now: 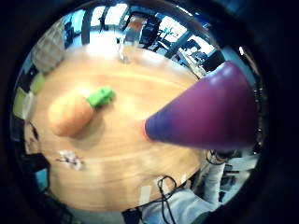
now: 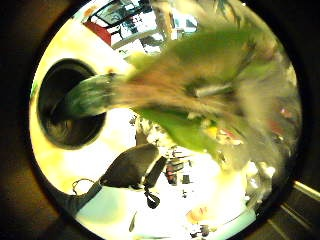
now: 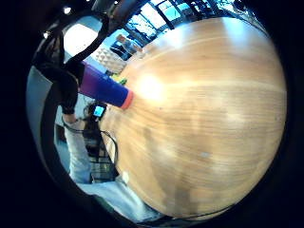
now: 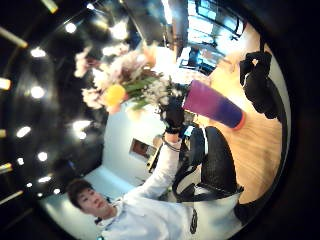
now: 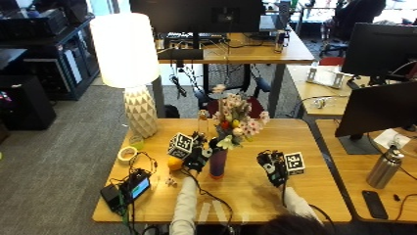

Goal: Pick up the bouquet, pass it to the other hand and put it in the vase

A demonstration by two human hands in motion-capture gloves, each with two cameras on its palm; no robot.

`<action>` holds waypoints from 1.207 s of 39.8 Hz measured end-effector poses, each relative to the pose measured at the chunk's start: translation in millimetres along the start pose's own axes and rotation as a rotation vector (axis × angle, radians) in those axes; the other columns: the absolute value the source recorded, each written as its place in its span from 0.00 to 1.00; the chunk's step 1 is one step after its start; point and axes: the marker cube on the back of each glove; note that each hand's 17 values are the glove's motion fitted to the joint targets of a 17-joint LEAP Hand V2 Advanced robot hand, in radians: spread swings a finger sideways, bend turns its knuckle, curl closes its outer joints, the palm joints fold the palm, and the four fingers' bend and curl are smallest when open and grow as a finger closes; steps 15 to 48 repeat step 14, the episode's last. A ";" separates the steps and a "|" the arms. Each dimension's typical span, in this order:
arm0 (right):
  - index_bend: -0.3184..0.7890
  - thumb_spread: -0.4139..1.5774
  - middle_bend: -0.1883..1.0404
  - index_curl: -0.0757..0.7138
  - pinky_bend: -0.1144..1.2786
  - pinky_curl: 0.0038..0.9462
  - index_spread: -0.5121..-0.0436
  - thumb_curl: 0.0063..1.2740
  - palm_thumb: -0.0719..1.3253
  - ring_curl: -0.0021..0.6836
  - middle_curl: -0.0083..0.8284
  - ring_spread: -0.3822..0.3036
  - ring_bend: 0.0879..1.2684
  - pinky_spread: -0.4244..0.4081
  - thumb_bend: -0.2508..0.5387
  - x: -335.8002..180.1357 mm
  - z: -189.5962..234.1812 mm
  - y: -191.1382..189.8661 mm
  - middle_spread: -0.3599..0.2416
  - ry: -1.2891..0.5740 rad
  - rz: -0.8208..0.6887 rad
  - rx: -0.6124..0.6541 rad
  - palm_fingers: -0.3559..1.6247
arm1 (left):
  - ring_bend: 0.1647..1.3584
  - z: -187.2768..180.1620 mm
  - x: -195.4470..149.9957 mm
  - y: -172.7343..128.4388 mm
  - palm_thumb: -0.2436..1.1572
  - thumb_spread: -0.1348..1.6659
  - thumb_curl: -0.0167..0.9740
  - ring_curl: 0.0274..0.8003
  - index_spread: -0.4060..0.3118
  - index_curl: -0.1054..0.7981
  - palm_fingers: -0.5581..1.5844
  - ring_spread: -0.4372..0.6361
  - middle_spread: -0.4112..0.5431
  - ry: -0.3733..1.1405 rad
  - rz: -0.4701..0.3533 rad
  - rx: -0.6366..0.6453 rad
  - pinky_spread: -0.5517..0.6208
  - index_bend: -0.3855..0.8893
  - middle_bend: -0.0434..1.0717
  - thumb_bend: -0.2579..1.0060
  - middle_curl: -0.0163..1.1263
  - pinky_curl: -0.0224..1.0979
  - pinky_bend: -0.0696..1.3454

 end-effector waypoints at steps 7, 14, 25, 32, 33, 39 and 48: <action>0.41 0.73 0.50 0.52 0.41 0.41 0.71 0.37 0.60 0.64 0.58 0.35 0.47 0.30 0.30 20.3 -13.0 -1.1 0.48 0.061 -0.070 0.004 0.78 | 0.40 -7.2 -28.8 20.8 0.33 0.49 0.49 0.41 0.66 0.41 0.18 0.60 0.59 0.037 0.074 0.008 0.70 0.31 0.20 0.16 0.32 0.34 0.44; 0.32 0.73 0.47 0.47 0.41 0.41 0.65 0.37 0.60 0.63 0.57 0.36 0.44 0.36 0.28 13.1 -1.7 7.3 0.46 -0.036 0.073 -0.174 0.66 | 0.39 -9.4 -35.7 26.5 0.32 0.50 0.45 0.38 0.70 0.34 0.19 0.71 0.68 -0.044 -0.063 0.039 0.82 0.35 0.20 0.17 0.30 0.32 0.42; 0.32 0.73 0.47 0.47 0.41 0.41 0.65 0.37 0.60 0.63 0.57 0.36 0.44 0.36 0.28 13.1 -1.7 7.3 0.46 -0.036 0.073 -0.174 0.66 | 0.39 -9.4 -35.7 26.5 0.32 0.50 0.45 0.38 0.70 0.34 0.19 0.71 0.68 -0.044 -0.063 0.039 0.82 0.35 0.20 0.17 0.30 0.32 0.42; 0.32 0.73 0.47 0.47 0.41 0.41 0.65 0.37 0.60 0.63 0.57 0.36 0.44 0.36 0.28 13.1 -1.7 7.3 0.46 -0.036 0.073 -0.174 0.66 | 0.39 -9.4 -35.7 26.5 0.32 0.50 0.45 0.38 0.70 0.34 0.19 0.71 0.68 -0.044 -0.063 0.039 0.82 0.35 0.20 0.17 0.30 0.32 0.42; 0.32 0.73 0.47 0.47 0.41 0.41 0.65 0.37 0.60 0.63 0.57 0.36 0.44 0.36 0.28 13.1 -1.7 7.3 0.46 -0.036 0.073 -0.174 0.66 | 0.39 -9.4 -35.7 26.5 0.32 0.50 0.45 0.38 0.70 0.34 0.19 0.71 0.68 -0.044 -0.063 0.039 0.82 0.35 0.20 0.17 0.30 0.32 0.42; 0.32 0.73 0.47 0.47 0.41 0.41 0.65 0.37 0.60 0.63 0.57 0.36 0.44 0.36 0.28 13.1 -1.7 7.3 0.46 -0.036 0.073 -0.174 0.66 | 0.39 -9.4 -35.7 26.5 0.32 0.50 0.45 0.38 0.70 0.34 0.19 0.71 0.68 -0.044 -0.063 0.039 0.82 0.35 0.20 0.17 0.30 0.32 0.42; 0.32 0.73 0.47 0.47 0.41 0.41 0.65 0.37 0.60 0.63 0.57 0.36 0.44 0.36 0.28 13.1 -1.7 7.3 0.46 -0.036 0.073 -0.174 0.66 | 0.39 -9.4 -35.7 26.5 0.32 0.50 0.45 0.38 0.70 0.34 0.19 0.71 0.68 -0.044 -0.063 0.039 0.82 0.35 0.20 0.17 0.30 0.32 0.42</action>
